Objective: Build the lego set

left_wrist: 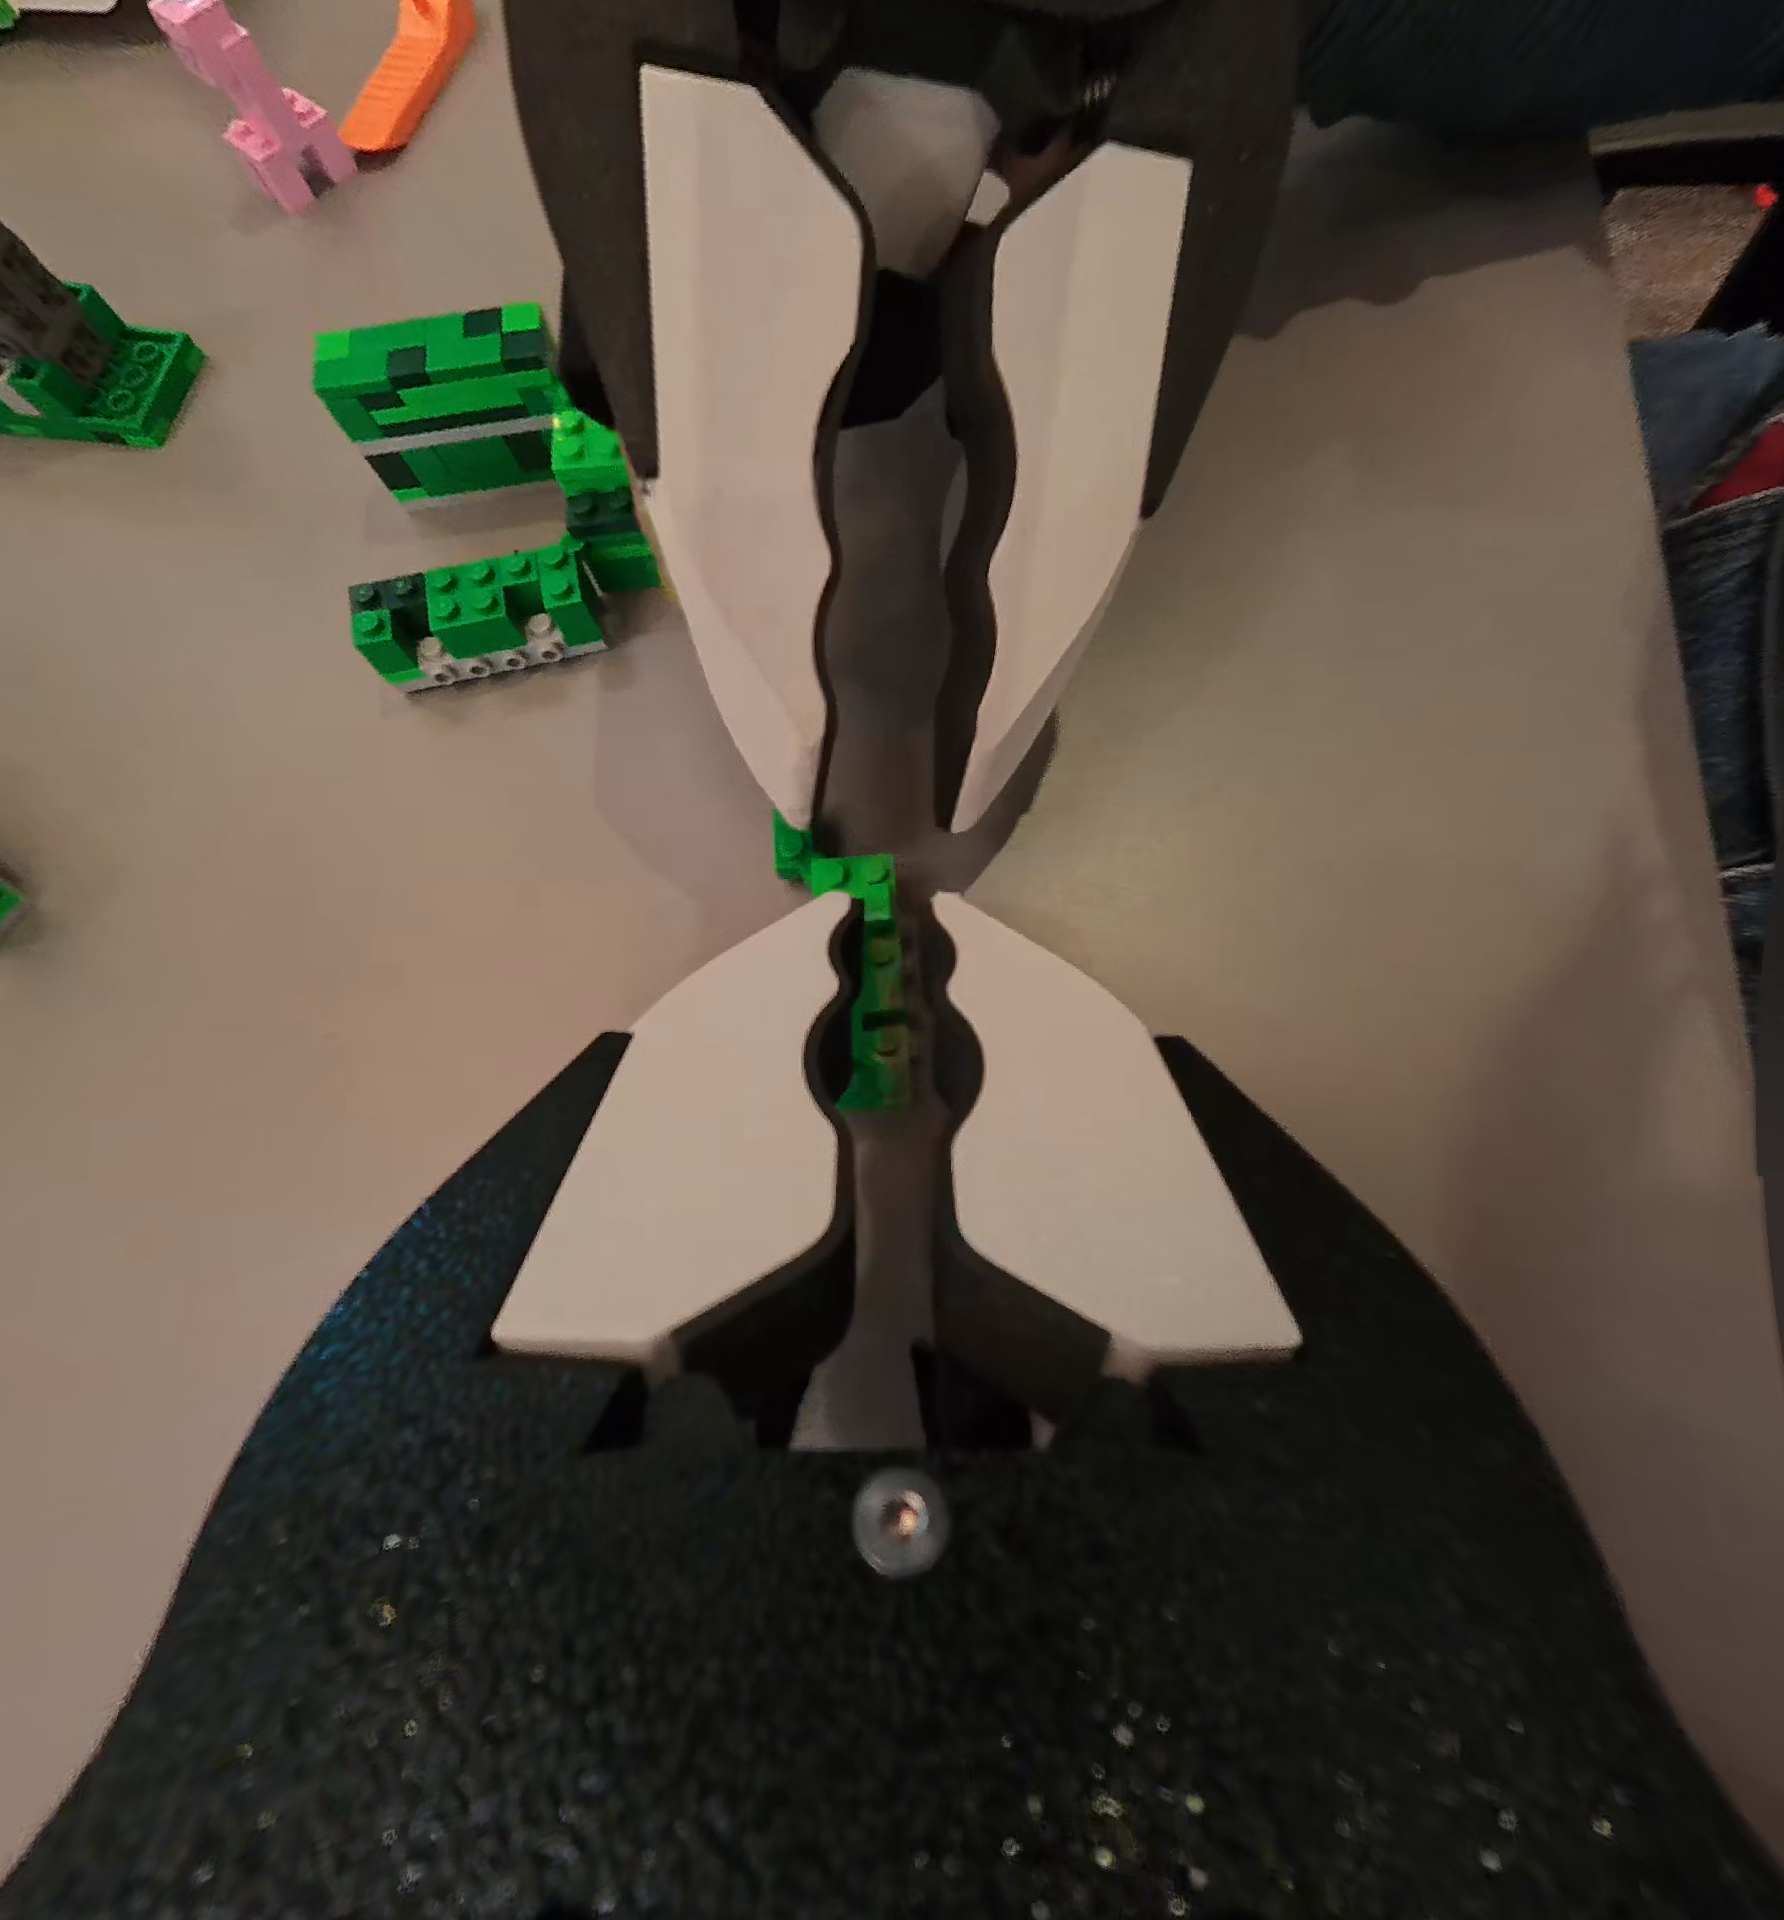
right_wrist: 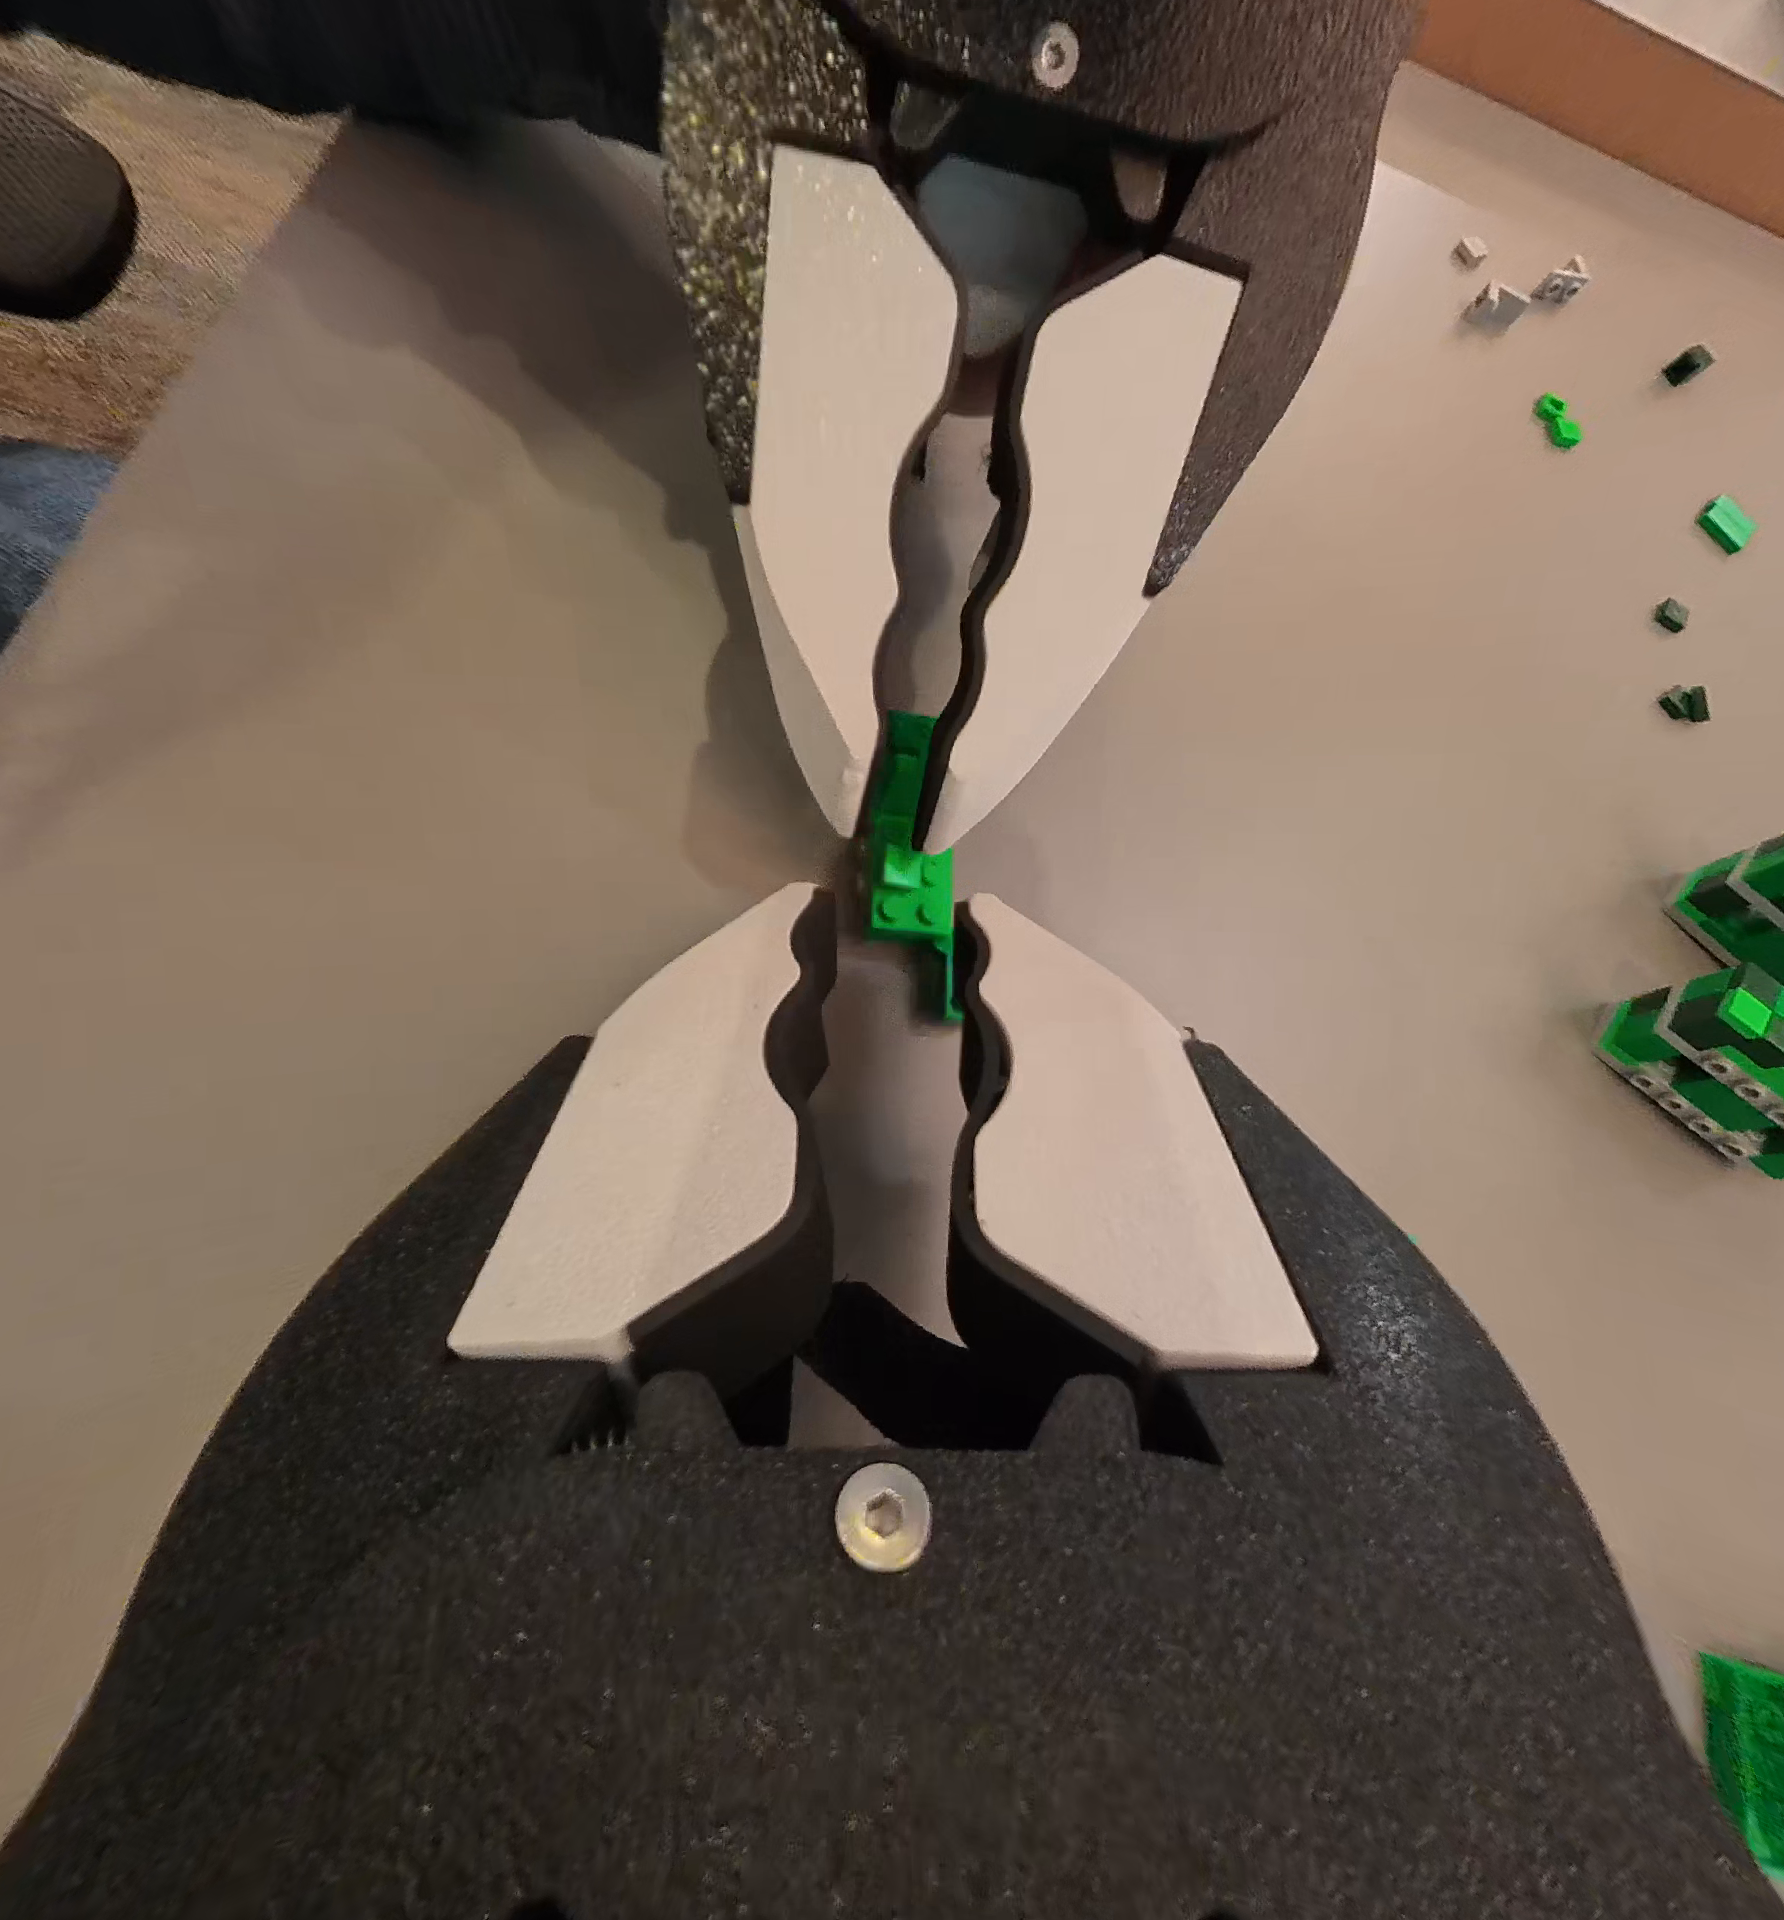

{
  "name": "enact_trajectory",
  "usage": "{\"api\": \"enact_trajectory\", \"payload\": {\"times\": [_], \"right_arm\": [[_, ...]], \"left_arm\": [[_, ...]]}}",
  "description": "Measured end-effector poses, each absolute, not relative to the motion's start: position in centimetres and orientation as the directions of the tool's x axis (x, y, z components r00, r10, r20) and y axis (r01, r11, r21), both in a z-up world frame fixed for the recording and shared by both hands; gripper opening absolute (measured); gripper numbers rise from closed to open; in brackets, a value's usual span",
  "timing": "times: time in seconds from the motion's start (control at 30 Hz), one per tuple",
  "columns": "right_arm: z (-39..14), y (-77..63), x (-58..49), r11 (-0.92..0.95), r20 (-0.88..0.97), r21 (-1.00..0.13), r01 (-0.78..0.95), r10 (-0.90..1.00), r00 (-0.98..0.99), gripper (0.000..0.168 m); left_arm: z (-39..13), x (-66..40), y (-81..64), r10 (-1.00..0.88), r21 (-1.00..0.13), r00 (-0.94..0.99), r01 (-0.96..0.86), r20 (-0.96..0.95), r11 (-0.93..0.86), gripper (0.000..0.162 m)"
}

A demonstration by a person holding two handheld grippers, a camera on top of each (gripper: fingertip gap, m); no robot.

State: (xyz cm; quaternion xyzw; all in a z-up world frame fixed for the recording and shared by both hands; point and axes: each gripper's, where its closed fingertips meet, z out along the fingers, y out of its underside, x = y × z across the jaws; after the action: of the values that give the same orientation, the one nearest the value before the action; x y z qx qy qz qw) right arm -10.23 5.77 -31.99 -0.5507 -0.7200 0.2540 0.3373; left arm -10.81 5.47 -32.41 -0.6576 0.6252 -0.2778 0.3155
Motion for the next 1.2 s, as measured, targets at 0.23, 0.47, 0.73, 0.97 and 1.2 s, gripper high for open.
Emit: {"api": "enact_trajectory", "payload": {"times": [0.23,0.47,0.73,0.97,1.2], "right_arm": [[-31.9,5.4,-10.8,0.201,0.15,-0.763,0.614,0.979,-0.135,0.015],[-33.0,6.0,-11.5,0.195,0.148,-0.729,0.656,0.981,-0.127,0.013],[-32.7,6.1,-11.4,0.244,0.21,-0.72,0.649,0.969,-0.131,0.007],[-31.3,4.3,-12.6,0.37,0.327,-0.742,0.559,0.928,-0.18,0.007],[-33.7,1.1,-15.5,0.51,0.394,-0.633,0.582,0.86,-0.324,0.007]], "left_arm": [[-31.7,-11.5,5.1,-0.995,-0.795,0.093,-0.605,-0.029,-0.033,0.009],[-31.3,-12.4,5.4,-0.99,-0.812,0.138,-0.581,-0.037,-0.051,0.008],[-31.2,-12.9,5.5,-0.986,-0.819,0.166,-0.57,-0.033,-0.069,0.008],[-31.4,-14.7,5.0,-0.967,-0.795,0.247,-0.598,-0.057,-0.106,0.009],[-32.2,-17.9,2.8,-0.929,-0.792,0.37,-0.561,0.02,-0.24,0.008]]}}
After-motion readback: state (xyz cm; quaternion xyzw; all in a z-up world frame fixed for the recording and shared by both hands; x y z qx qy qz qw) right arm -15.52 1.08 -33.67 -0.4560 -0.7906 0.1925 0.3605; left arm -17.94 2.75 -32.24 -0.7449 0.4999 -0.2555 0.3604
